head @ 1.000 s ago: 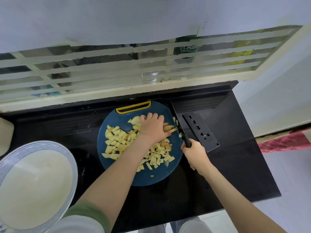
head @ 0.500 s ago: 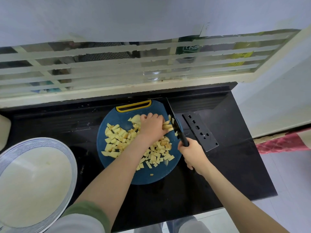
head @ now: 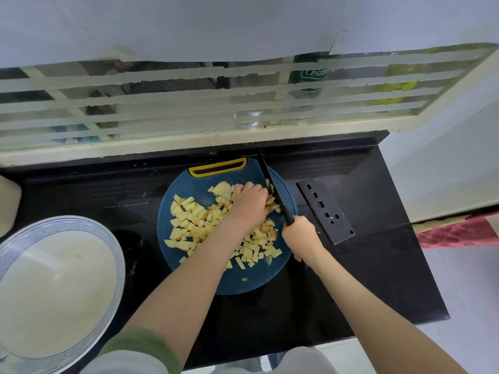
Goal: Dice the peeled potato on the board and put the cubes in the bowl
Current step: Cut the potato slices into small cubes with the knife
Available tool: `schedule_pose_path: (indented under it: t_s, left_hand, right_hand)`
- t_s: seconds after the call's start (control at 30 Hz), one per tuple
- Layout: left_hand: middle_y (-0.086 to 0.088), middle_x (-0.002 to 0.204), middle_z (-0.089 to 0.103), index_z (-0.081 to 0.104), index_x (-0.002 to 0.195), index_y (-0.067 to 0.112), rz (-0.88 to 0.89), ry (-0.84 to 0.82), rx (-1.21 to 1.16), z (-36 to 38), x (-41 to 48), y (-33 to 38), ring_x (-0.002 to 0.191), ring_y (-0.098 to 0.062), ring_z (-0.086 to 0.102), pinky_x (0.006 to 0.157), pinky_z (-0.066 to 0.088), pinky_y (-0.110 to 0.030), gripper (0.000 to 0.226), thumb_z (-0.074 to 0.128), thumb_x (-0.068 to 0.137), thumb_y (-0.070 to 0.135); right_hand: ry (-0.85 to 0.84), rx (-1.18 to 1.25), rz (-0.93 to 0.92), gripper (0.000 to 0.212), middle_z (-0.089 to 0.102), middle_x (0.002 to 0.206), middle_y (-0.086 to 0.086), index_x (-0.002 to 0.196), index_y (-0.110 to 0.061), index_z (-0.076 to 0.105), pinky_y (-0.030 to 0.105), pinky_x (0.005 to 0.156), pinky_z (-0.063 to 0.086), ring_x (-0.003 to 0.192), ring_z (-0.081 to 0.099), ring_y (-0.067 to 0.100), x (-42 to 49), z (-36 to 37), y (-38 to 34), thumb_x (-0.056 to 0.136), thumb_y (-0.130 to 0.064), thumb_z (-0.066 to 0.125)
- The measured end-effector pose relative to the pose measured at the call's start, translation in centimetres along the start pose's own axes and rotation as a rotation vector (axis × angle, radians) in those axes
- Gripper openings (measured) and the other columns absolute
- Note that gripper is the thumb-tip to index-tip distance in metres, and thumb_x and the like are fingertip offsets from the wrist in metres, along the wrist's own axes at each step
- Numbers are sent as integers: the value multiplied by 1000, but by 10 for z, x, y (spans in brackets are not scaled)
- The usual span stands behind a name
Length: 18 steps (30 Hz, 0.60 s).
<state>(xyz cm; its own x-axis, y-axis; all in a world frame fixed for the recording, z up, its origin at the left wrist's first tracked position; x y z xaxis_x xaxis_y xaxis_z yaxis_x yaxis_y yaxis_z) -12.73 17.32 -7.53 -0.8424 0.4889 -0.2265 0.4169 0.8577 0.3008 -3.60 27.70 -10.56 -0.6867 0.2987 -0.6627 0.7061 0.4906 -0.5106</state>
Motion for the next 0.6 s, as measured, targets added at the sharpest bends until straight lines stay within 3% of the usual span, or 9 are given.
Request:
schedule_pose_path:
  t_s: [0.23, 0.43, 0.6]
  left_hand:
    - [5, 119, 56, 57, 118, 23, -76, 40, -70, -6, -8, -7, 118, -18, 43, 100, 20, -36, 33, 56, 91, 42]
    - [2, 116, 57, 57, 115, 20, -101, 94, -30, -12, -13, -6, 116, -20, 43, 98, 22, -37, 28, 55, 92, 36]
    - [1, 115, 58, 61, 113, 15, -94, 116, 10, -7, -13, -2, 116, -21, 44, 103, 21, -37, 25, 51, 96, 31]
  right_hand:
    - [-6, 179, -37, 20, 48, 65, 3, 77, -15, 51, 27, 44, 34, 49, 41, 14, -13, -12, 4, 97, -16, 47]
    - [-79, 73, -71, 15, 48, 66, 0, 88, -14, 54, 18, 40, 33, 48, 42, 10, -27, -6, 4, 99, -18, 46]
    - [-82, 29, -23, 17, 51, 69, 4, 86, -13, 53, 26, 46, 39, 53, 47, 15, -24, 1, 9, 100, -19, 45]
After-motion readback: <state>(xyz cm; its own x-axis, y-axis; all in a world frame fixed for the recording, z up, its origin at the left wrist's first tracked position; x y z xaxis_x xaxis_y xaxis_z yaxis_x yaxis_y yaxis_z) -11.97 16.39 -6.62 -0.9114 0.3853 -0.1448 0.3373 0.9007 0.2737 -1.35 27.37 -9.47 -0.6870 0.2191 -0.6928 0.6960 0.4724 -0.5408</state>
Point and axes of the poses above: each hand's wrist, its own x-axis towards the middle knuckle, its own z-axis out of the palm, y = z × x, the point moved 9 cm from there along x, towards the middle knuckle
